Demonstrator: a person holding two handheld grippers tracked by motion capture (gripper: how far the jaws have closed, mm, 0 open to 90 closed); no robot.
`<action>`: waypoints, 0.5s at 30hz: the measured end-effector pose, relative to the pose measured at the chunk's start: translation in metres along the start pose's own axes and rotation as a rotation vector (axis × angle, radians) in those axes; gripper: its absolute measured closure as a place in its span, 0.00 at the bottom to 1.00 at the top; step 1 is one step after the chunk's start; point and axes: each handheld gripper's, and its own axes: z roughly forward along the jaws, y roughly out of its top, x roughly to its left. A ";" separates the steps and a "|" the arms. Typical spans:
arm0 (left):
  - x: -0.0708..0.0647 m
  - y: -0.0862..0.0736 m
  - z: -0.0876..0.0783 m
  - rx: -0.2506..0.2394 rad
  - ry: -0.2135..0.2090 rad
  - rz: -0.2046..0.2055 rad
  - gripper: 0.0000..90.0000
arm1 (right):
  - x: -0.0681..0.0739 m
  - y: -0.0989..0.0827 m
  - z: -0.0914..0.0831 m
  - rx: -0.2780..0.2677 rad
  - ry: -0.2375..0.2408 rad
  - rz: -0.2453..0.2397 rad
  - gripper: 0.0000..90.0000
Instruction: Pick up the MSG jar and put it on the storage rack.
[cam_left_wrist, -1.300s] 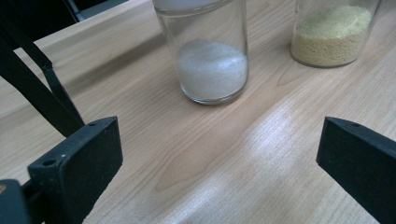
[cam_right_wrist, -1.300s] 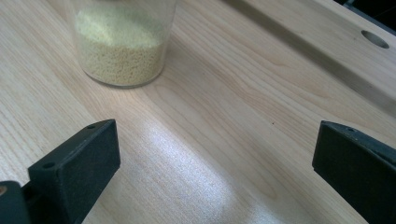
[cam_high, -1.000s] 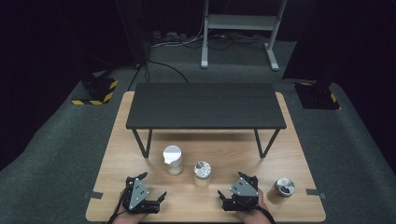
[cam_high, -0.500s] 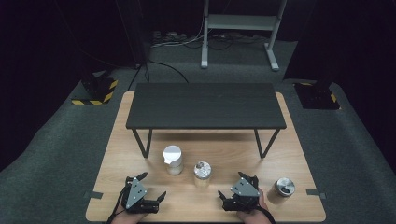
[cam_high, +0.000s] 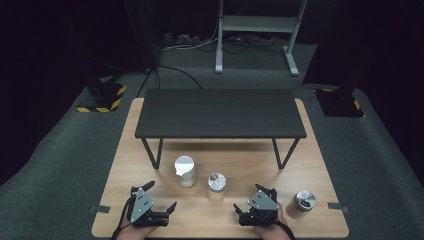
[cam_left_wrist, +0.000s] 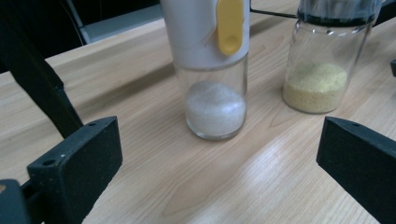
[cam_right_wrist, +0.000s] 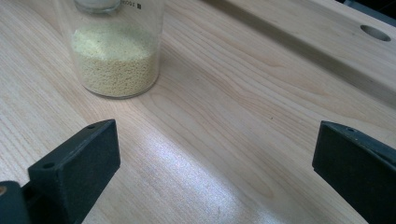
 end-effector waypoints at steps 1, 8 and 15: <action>0.000 0.000 0.000 0.000 0.000 0.000 0.00 | 0.000 0.000 0.000 0.000 0.000 0.000 0.00; -0.002 0.006 0.006 0.001 -0.008 0.004 0.00 | 0.000 0.000 0.000 0.001 0.002 0.003 0.00; -0.005 0.012 0.014 -0.007 -0.020 0.002 0.00 | -0.001 0.000 0.000 0.001 0.005 0.009 0.00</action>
